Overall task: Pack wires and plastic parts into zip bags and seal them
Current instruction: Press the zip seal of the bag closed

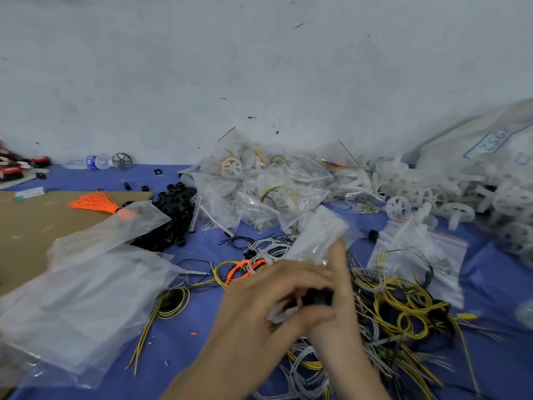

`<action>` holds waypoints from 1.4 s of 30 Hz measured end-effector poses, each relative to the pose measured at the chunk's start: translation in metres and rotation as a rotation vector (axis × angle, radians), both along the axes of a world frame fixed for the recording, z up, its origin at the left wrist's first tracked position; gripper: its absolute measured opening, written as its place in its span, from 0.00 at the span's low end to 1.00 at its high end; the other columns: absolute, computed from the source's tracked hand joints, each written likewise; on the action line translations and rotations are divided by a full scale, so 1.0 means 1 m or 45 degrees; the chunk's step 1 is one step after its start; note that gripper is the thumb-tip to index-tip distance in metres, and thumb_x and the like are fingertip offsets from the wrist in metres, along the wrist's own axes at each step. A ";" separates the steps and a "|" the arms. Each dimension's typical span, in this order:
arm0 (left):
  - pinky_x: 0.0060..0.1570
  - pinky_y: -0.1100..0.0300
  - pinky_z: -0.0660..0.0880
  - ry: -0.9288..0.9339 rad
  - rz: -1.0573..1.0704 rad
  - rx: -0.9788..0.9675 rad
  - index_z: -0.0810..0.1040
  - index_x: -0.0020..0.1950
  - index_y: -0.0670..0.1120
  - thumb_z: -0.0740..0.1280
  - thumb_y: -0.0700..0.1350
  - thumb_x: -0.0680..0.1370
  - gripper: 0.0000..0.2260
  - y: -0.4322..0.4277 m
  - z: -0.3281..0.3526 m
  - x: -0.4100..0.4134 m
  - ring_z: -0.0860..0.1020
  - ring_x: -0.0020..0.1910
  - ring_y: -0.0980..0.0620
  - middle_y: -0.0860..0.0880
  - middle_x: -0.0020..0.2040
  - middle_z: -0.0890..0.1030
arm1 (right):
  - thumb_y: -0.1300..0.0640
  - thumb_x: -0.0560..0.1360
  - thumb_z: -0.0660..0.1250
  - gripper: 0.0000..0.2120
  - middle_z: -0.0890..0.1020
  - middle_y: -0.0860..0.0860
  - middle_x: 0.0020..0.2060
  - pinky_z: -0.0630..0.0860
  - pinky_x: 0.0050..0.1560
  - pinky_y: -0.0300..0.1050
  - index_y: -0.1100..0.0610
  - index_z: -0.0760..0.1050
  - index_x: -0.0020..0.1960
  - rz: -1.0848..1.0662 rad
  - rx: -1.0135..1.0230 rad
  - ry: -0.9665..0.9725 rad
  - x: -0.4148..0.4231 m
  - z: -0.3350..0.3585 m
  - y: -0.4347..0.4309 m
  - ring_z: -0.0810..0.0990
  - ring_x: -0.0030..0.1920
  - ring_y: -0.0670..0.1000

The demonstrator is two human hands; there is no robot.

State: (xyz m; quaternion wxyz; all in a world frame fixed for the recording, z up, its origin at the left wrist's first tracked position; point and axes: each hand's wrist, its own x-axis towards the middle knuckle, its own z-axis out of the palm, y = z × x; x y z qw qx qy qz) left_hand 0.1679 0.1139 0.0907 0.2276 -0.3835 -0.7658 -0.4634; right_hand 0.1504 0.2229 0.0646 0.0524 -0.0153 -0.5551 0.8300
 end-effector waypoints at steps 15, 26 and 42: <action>0.57 0.64 0.58 0.068 0.679 -0.089 0.78 0.48 0.54 0.55 0.52 0.80 0.12 -0.003 -0.017 -0.025 0.66 0.57 0.66 0.66 0.48 0.75 | 0.68 0.77 0.61 0.27 0.79 0.54 0.27 0.76 0.25 0.45 0.34 0.69 0.58 -0.042 0.254 0.116 0.006 -0.003 0.010 0.77 0.25 0.53; 0.48 0.65 0.70 0.038 0.627 -0.196 0.82 0.38 0.44 0.60 0.55 0.75 0.18 -0.001 -0.014 -0.033 0.80 0.47 0.54 0.51 0.46 0.83 | 0.62 0.74 0.67 0.22 0.70 0.56 0.24 0.76 0.26 0.47 0.36 0.73 0.57 -0.060 0.168 0.132 0.009 0.001 0.017 0.71 0.24 0.54; 0.64 0.59 0.65 0.071 0.987 0.140 0.81 0.57 0.39 0.59 0.32 0.73 0.16 -0.105 -0.009 -0.151 0.71 0.64 0.53 0.47 0.70 0.71 | 0.58 0.77 0.65 0.05 0.79 0.52 0.41 0.76 0.48 0.51 0.57 0.79 0.45 -0.255 0.938 -0.341 -0.140 -0.052 0.089 0.77 0.43 0.53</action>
